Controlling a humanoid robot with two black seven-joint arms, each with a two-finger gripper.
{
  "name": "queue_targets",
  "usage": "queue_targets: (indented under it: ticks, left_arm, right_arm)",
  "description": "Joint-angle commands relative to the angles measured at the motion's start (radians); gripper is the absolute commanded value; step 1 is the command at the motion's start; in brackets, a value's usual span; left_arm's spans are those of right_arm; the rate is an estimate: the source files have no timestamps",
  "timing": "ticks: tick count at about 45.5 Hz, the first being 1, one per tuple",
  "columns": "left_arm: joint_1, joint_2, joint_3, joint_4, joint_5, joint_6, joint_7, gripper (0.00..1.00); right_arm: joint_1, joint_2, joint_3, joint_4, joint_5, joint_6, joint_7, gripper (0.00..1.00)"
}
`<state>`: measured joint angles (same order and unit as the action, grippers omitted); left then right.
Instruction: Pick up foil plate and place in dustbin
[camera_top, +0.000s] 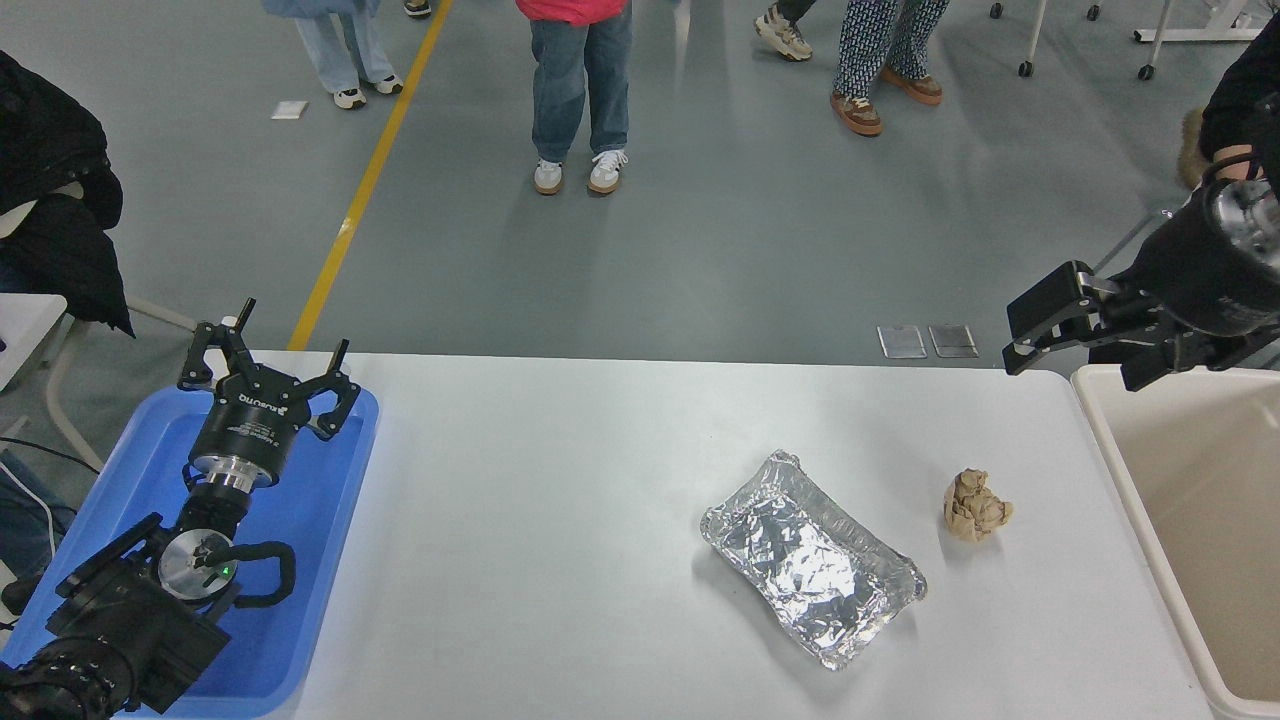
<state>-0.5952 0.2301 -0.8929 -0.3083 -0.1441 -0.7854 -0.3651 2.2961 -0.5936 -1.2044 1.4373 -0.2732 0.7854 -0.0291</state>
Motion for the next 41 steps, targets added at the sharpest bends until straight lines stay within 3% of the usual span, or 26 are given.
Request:
queue_targets:
  ticks: [1,41]
  left_arm:
    - [0.000,0.000,0.000,0.000,0.001,0.000,0.000,1.00]
    - [0.000,0.000,0.000,0.000,0.001,0.000,0.000,1.00]
  right_arm:
    - [-0.004,0.001,0.002,0.000,0.000,0.000,0.000,1.00]
    - [-0.021,-0.009,0.005,-0.008,-0.001,0.000,0.000,1.00]
